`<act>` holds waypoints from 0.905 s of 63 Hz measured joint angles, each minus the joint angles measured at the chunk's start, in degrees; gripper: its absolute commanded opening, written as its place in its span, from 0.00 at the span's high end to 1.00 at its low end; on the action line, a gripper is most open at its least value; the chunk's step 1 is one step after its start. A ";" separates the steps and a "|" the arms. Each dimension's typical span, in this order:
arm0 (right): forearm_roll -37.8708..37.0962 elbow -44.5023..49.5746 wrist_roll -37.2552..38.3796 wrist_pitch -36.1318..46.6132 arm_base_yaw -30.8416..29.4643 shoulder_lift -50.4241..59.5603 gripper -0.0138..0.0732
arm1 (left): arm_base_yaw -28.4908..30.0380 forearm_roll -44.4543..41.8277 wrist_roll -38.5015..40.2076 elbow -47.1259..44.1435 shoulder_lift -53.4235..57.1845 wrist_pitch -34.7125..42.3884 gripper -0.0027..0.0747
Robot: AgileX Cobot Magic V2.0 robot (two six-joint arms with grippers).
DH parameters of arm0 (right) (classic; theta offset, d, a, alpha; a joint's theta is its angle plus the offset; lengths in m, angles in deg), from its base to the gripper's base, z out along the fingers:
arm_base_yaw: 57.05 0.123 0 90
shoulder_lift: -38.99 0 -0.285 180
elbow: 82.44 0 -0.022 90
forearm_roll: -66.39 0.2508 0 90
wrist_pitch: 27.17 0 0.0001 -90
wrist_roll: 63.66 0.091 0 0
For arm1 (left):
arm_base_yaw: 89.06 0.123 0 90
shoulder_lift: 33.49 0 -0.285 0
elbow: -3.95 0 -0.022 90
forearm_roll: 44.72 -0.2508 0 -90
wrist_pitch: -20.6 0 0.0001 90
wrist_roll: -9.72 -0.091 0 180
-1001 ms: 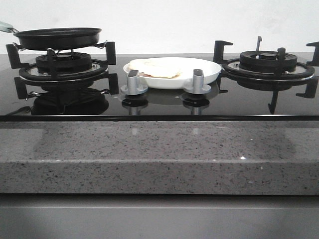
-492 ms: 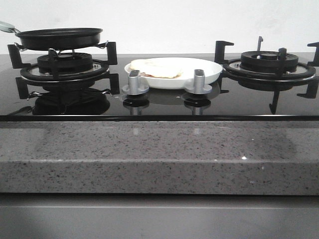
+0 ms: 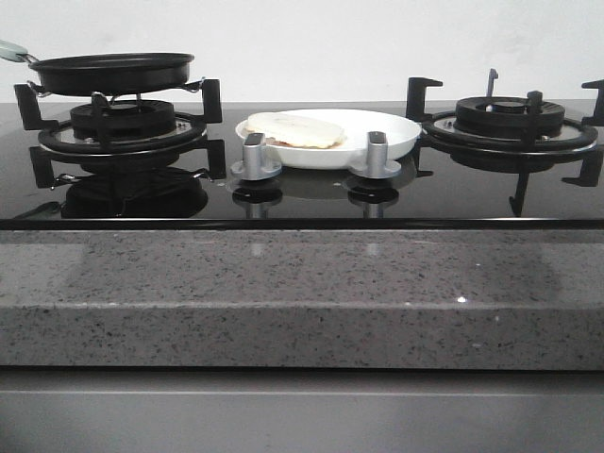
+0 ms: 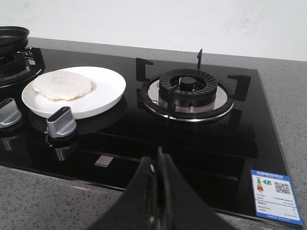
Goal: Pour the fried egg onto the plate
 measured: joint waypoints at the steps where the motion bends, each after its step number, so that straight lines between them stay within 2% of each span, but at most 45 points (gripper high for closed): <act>1: 0.00 0.00 0.00 0.00 0.00 0.00 0.98 | 0.43 0.00 0.00 -0.90 1.41 0.00 0.99; 6: 0.00 0.00 0.00 0.00 0.00 0.00 0.98 | 1.82 1.11 0.00 -4.11 5.98 0.00 0.99; 13: 0.00 0.00 0.00 0.09 0.00 0.00 0.98 | 2.80 1.72 0.00 -7.47 6.91 1.81 0.99; 24: 0.00 0.04 0.00 0.09 0.00 0.00 0.98 | 2.93 4.03 0.00 -7.59 6.91 4.47 0.99; 57: 0.00 0.04 0.00 0.09 0.00 0.00 0.98 | 2.93 4.41 0.08 -7.59 6.91 4.70 0.99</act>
